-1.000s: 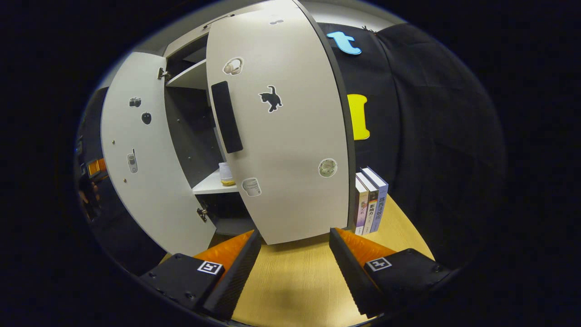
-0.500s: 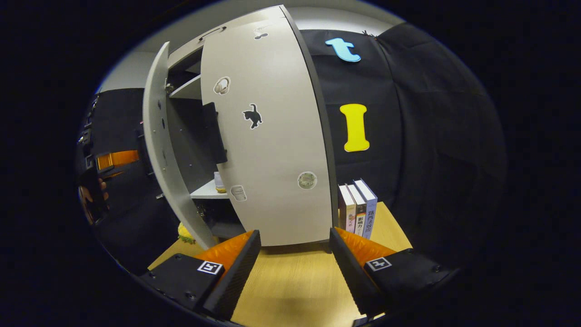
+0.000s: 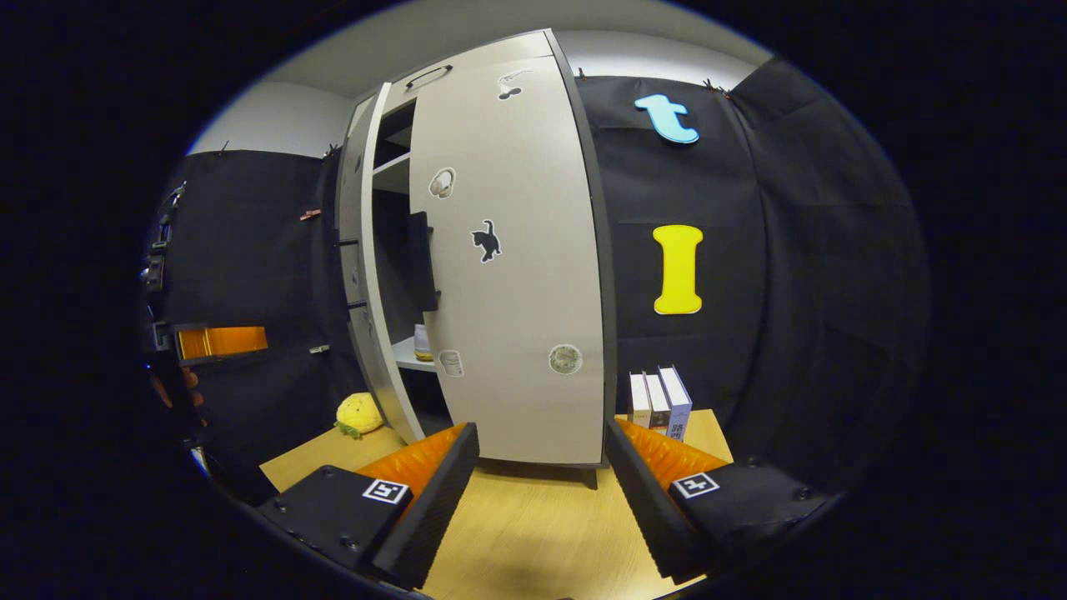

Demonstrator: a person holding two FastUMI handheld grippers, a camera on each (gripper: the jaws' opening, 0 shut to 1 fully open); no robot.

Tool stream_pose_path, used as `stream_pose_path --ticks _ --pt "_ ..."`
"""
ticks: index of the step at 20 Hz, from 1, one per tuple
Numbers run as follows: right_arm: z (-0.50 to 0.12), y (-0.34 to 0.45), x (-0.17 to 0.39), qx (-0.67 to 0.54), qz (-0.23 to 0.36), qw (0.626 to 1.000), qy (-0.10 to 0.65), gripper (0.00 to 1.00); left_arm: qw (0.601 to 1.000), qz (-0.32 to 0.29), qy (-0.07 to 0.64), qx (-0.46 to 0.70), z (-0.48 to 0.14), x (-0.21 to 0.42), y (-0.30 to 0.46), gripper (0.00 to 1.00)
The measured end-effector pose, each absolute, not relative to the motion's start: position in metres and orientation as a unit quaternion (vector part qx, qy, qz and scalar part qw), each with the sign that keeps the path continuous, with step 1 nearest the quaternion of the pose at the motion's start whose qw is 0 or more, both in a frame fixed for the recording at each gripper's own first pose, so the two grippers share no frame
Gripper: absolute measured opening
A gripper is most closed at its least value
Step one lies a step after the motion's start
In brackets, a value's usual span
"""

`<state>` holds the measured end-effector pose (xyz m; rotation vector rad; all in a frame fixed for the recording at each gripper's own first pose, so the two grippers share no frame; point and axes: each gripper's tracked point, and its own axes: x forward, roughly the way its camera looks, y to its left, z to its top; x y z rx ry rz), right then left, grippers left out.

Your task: Grab one shoe with the right hand and put it into the shoe cabinet, grab the other shoe with the left hand and put it into the shoe cabinet; then close the right door with the right hand and the left door with the left hand.

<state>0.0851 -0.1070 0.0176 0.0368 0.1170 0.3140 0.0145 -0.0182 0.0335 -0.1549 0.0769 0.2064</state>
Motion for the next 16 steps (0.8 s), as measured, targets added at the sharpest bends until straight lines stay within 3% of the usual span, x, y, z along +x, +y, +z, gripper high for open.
stream_pose_path --ticks 8,16 --pt "0.038 -0.104 0.046 0.057 0.084 0.994 0.027 0.98 0.993 0.098 -0.020 -0.057 0.064 -0.039 0.008 0.95" --pt "0.023 -0.085 -0.017 0.062 0.057 0.996 0.010 0.98 0.997 0.057 -0.005 -0.056 0.023 -0.083 0.004 0.95"
